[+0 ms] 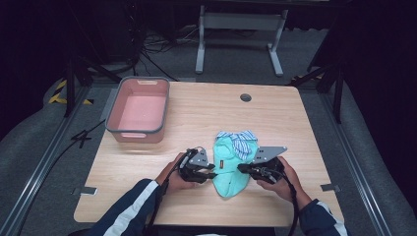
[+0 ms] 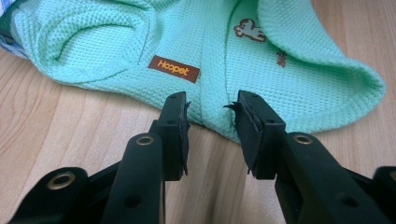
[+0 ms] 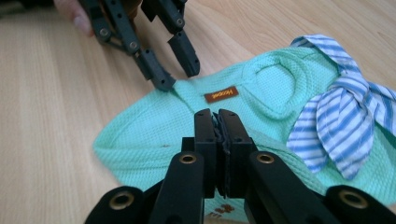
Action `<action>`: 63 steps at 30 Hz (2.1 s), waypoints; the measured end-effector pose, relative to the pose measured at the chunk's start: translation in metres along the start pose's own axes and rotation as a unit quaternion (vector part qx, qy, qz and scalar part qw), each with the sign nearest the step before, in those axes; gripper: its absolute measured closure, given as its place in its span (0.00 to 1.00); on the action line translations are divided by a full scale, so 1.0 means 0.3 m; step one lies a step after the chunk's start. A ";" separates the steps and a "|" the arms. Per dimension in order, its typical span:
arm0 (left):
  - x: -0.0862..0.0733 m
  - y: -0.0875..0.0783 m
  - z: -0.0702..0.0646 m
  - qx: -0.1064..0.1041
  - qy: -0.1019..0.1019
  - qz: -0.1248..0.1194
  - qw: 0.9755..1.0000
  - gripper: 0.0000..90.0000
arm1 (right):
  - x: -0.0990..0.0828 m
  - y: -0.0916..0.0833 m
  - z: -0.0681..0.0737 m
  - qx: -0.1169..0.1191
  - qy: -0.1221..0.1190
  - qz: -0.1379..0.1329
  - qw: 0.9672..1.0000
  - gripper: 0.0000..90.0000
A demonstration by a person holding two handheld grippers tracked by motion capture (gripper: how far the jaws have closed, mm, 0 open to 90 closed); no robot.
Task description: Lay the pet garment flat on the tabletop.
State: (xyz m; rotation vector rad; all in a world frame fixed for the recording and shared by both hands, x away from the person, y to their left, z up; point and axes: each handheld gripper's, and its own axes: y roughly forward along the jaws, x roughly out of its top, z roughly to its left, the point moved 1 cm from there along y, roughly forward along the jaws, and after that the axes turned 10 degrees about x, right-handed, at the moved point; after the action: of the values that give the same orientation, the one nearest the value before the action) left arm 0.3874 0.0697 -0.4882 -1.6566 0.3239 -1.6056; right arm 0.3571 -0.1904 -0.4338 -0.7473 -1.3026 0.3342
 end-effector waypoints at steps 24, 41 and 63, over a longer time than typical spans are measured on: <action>0.000 -0.001 -0.002 0.002 -0.003 0.001 1.000 0.71 | -0.065 -0.162 0.086 -0.035 -0.009 -0.006 0.999 0.98; 0.000 -0.001 -0.003 0.003 -0.006 0.001 1.000 0.71 | -0.104 -0.117 0.057 -0.040 -0.008 0.057 0.998 1.00; 0.003 0.003 0.007 0.012 -0.020 0.006 1.000 0.69 | -0.215 -0.061 -0.064 -0.051 0.063 0.094 0.992 1.00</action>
State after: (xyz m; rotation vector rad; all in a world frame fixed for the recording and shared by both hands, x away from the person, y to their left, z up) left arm 0.3897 0.0692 -0.4880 -1.6641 0.2930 -1.5587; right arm 0.3552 -0.2493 -0.4712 -0.9659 -1.1401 0.3666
